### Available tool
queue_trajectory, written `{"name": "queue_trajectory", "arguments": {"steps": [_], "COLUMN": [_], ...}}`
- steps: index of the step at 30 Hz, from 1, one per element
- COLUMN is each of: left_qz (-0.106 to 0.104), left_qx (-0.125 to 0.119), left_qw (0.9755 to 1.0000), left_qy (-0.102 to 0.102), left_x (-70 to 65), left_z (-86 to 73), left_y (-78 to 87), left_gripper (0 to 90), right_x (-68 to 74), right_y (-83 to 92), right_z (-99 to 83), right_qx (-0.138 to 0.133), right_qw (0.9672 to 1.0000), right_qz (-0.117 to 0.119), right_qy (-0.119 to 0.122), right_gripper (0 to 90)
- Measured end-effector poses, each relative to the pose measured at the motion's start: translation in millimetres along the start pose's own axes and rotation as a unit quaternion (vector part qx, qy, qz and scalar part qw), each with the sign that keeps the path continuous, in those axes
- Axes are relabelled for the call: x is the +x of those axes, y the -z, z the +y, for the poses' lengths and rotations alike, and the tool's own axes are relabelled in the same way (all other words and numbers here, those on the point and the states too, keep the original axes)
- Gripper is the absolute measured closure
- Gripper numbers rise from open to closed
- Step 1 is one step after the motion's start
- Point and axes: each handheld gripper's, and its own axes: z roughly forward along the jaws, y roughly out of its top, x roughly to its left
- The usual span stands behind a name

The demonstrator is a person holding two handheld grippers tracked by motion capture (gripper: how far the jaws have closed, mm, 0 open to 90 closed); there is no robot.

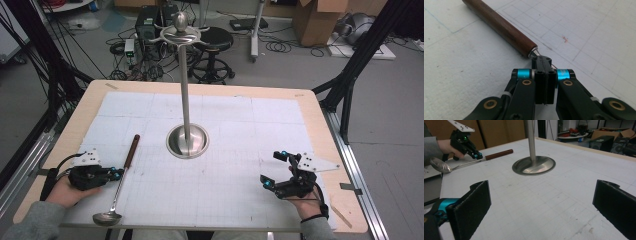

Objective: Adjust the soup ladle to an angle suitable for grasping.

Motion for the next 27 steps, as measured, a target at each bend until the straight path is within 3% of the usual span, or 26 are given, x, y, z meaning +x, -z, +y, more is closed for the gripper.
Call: {"name": "queue_trajectory", "arguments": {"steps": [16,22,27], "left_qz": [0.000,-0.017,-0.029], "left_qx": [-0.004,-0.002,0.008], "left_qw": [1.0000,0.9998,0.9994], "left_qy": [0.000,0.000,-0.015], "left_x": [-7.8,-12.4,-17.1], "left_z": [2.9,5.1,8.9], "left_y": [-6.1,-9.5,-12.2], "left_gripper": [89.7,89.7,89.7], "right_x": [0.2,0.0,-0.4], "right_y": [-0.2,-0.3,-0.5], "right_z": [0.4,0.4,0.4], "right_qx": [-0.001,-0.001,-0.002], "right_qw": [1.0000,1.0000,1.0000], "right_qz": [0.002,0.002,0.002], "right_qy": [-0.001,0.001,0.003], "right_gripper": [0.7,0.7,0.7]}}
